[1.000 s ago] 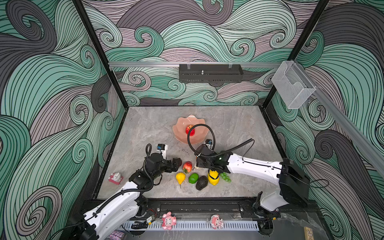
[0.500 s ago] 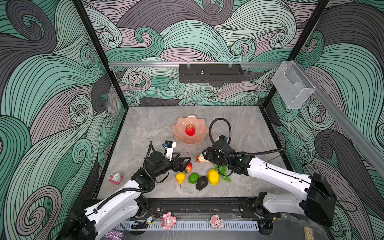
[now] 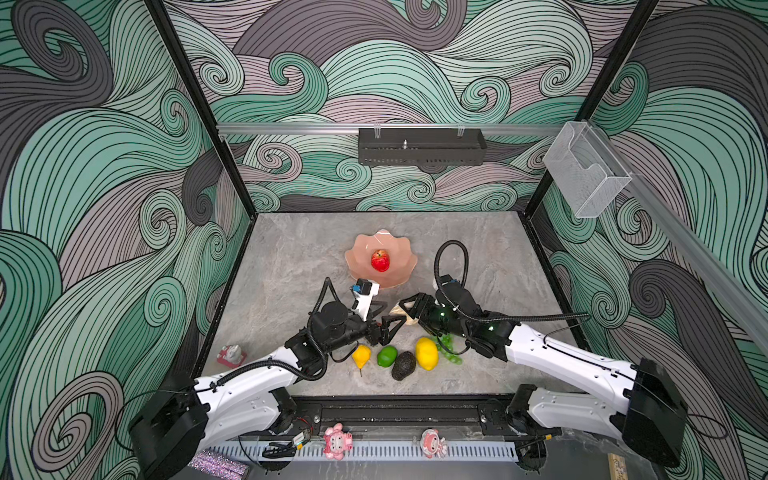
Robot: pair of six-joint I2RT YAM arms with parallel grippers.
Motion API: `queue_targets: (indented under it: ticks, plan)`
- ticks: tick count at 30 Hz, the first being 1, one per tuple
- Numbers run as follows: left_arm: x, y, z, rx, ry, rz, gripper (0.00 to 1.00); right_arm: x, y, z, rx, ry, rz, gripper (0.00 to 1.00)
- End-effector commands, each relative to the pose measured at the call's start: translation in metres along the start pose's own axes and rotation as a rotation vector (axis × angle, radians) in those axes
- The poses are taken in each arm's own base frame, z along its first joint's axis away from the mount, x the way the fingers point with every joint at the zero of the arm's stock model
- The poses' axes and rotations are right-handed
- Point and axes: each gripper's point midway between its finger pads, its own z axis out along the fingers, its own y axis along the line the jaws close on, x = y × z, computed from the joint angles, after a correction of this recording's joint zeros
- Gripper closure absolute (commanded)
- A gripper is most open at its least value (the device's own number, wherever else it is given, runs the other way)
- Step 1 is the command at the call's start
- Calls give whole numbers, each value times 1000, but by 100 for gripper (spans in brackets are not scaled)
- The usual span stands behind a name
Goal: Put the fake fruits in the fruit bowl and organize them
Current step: 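Pass the cream pear from the right gripper into the left gripper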
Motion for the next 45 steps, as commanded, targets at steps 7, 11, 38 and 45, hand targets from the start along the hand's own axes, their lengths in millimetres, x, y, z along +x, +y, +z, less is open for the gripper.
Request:
queue_targets:
  ticks: [7, 11, 38, 45]
  plan:
    - [-19, -21, 16, 64, -35, 47, 26, -3, 8, -14, -76, -28, 51, 36]
    - [-17, -21, 17, 68, -21, 61, 31, -4, 11, -18, -85, -30, 48, 35]
    - [-11, -22, 11, 56, 28, 128, 54, 3, 23, -8, -139, 14, 7, 39]
    - [-10, -15, 12, 12, 55, 126, 57, -1, 15, -10, -97, -10, -25, 23]
